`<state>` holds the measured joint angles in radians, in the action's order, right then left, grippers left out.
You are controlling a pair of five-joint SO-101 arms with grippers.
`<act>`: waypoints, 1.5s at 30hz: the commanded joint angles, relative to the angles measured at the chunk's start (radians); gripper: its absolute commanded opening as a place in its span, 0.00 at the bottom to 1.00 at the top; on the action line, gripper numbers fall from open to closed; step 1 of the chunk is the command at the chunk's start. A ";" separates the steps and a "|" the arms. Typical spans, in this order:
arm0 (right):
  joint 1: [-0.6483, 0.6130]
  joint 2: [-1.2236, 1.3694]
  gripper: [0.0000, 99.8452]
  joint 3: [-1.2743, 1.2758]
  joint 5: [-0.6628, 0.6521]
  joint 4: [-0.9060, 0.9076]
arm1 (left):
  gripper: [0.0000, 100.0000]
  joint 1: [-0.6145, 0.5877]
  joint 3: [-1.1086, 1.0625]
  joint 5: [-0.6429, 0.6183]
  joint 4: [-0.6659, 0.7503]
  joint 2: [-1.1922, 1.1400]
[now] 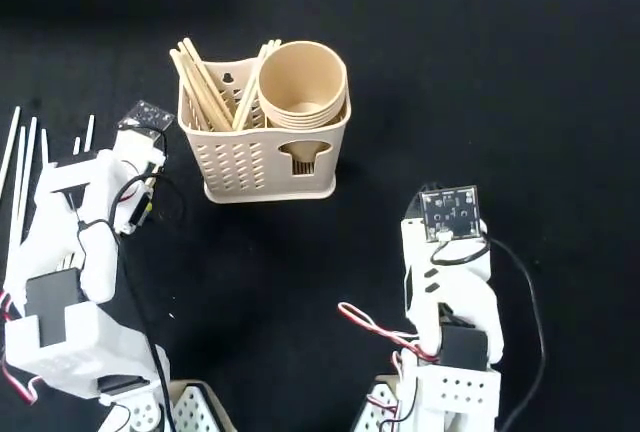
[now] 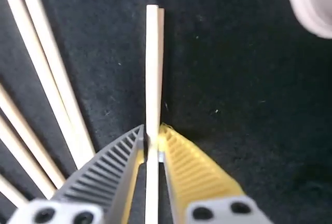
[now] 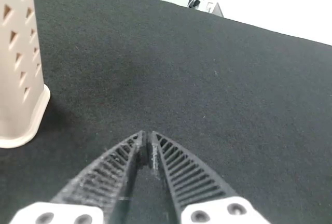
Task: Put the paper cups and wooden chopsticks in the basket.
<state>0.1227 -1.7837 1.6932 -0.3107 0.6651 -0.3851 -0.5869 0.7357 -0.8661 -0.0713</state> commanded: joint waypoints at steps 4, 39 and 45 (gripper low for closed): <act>-0.006 -0.013 0.01 -0.004 -0.005 -0.003 | 0.03 -0.008 -0.001 -0.003 -0.018 0.009; -0.006 -0.013 0.01 -0.004 -0.006 -0.003 | 0.03 0.185 0.424 -1.108 0.315 0.937; -0.006 -0.013 0.01 -0.004 -0.006 -0.003 | 0.03 0.400 0.423 -1.103 0.384 0.910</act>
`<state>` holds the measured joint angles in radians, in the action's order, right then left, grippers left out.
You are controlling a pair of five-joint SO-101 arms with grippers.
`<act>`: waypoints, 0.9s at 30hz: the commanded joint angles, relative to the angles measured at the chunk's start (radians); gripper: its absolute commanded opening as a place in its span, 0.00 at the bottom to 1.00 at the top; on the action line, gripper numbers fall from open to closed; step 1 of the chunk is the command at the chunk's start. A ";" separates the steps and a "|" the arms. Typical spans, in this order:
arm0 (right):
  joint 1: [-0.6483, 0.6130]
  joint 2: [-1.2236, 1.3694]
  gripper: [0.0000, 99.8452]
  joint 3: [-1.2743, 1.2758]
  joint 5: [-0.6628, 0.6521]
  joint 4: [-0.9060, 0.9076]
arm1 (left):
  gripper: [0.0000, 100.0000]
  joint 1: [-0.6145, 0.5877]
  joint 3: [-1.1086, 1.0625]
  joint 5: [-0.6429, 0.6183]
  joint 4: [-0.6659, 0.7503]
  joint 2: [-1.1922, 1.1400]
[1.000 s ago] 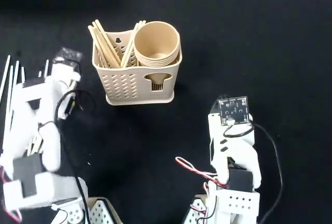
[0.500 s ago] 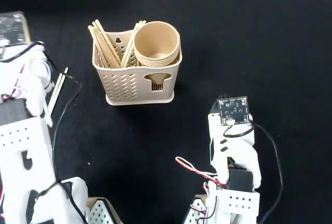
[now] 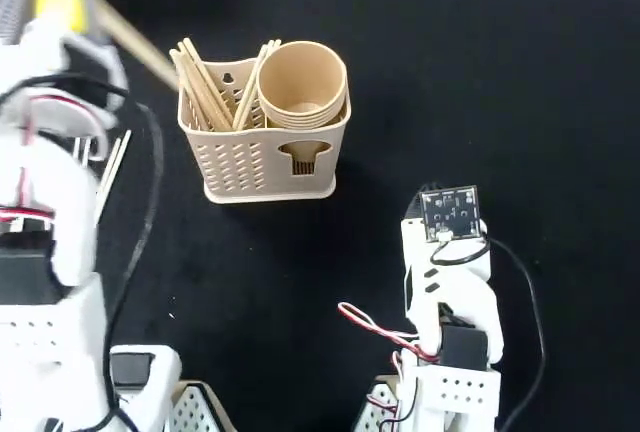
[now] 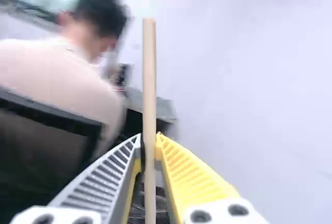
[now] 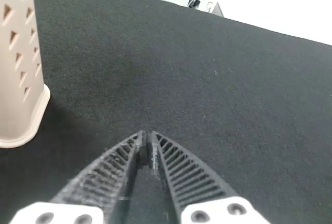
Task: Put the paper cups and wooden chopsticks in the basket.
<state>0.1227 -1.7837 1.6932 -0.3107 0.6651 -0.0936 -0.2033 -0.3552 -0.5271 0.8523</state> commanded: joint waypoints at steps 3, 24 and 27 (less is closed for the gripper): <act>-0.005 -0.013 0.01 -0.004 -0.006 -0.003 | 0.03 0.117 0.004 -0.012 0.114 -0.115; -0.005 -0.013 0.01 -0.004 -0.006 -0.005 | 0.10 0.134 -0.326 0.123 0.132 -0.227; -0.005 -0.013 0.01 -0.004 -0.006 -0.005 | 0.27 0.145 -0.308 0.120 0.058 -0.226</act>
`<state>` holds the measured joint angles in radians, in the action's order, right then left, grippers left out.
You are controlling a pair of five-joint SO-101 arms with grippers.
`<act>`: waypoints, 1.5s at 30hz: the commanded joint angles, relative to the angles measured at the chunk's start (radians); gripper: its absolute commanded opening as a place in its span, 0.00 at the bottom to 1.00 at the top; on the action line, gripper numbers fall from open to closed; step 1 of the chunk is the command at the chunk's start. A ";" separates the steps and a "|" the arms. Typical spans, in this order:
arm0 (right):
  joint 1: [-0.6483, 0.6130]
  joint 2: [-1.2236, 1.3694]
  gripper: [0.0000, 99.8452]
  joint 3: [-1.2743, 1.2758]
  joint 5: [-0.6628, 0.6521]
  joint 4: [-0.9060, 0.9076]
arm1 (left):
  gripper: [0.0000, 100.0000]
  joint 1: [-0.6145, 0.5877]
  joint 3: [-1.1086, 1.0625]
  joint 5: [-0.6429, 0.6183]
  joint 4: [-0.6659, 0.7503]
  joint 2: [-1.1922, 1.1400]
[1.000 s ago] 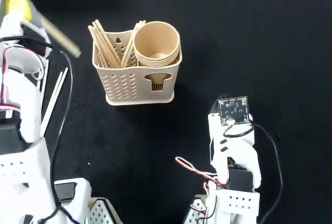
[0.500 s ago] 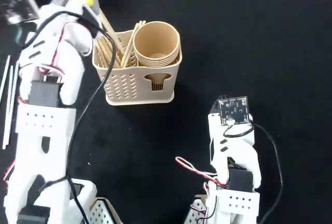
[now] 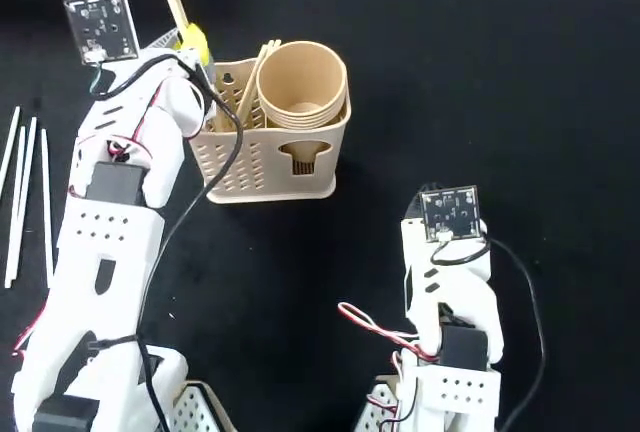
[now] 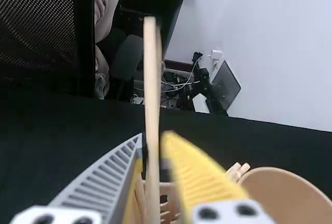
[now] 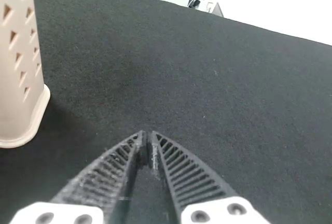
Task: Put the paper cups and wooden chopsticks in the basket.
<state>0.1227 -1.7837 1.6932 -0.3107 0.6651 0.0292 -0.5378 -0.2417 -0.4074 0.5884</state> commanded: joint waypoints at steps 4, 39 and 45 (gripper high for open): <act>-0.005 -0.013 0.01 -0.004 -0.006 -0.005 | 0.26 0.016 0.199 0.057 -0.293 0.035; -0.009 -0.013 0.01 -0.004 -0.006 0.000 | 0.16 -0.664 0.490 0.718 -0.681 -1.036; -0.009 -0.013 0.01 -0.004 -0.006 -0.002 | 0.04 -0.611 0.489 0.778 -0.766 -1.039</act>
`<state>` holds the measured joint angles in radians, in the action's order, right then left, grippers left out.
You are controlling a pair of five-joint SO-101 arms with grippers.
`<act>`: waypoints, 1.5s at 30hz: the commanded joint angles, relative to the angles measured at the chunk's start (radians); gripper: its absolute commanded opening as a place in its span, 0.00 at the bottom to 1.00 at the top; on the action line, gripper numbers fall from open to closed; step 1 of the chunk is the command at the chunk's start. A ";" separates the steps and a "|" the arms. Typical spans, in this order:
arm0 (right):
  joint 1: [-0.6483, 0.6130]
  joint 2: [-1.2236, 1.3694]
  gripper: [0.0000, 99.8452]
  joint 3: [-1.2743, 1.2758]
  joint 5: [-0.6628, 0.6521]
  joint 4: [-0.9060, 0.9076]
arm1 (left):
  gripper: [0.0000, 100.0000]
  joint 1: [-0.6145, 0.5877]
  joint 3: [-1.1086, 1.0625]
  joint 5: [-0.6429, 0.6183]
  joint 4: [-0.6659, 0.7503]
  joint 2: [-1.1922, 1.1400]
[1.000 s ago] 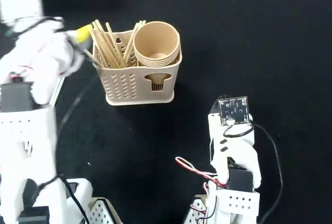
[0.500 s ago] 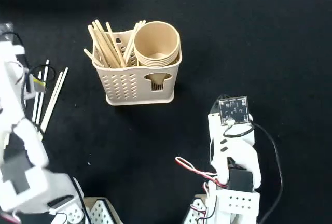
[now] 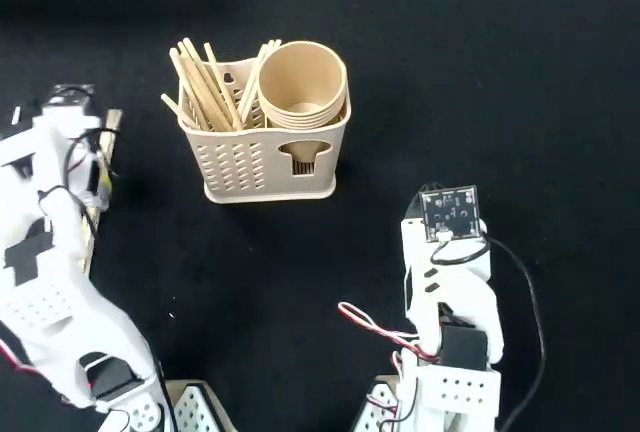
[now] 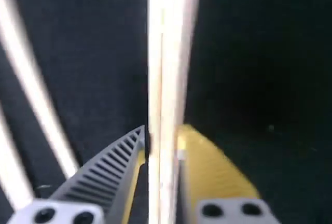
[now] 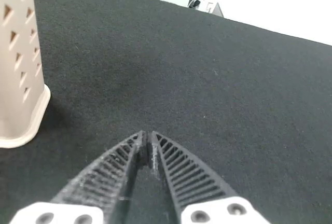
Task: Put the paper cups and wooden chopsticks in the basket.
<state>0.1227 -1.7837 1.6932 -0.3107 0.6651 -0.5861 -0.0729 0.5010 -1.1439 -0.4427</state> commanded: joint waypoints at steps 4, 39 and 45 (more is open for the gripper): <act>-0.009 -0.013 0.01 -0.004 -0.006 -0.002 | 0.03 0.015 0.024 0.034 -0.032 -0.008; -0.008 -0.013 0.01 -0.004 -0.006 -0.003 | 0.03 0.294 -0.533 -0.459 0.649 1.359; -0.006 -0.013 0.01 -0.004 -0.006 -0.003 | 0.03 0.415 -0.754 -0.473 0.930 1.599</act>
<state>0.1227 -1.7837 1.6932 -0.3107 0.6651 -0.2593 -0.7173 0.0422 -0.3966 1.0088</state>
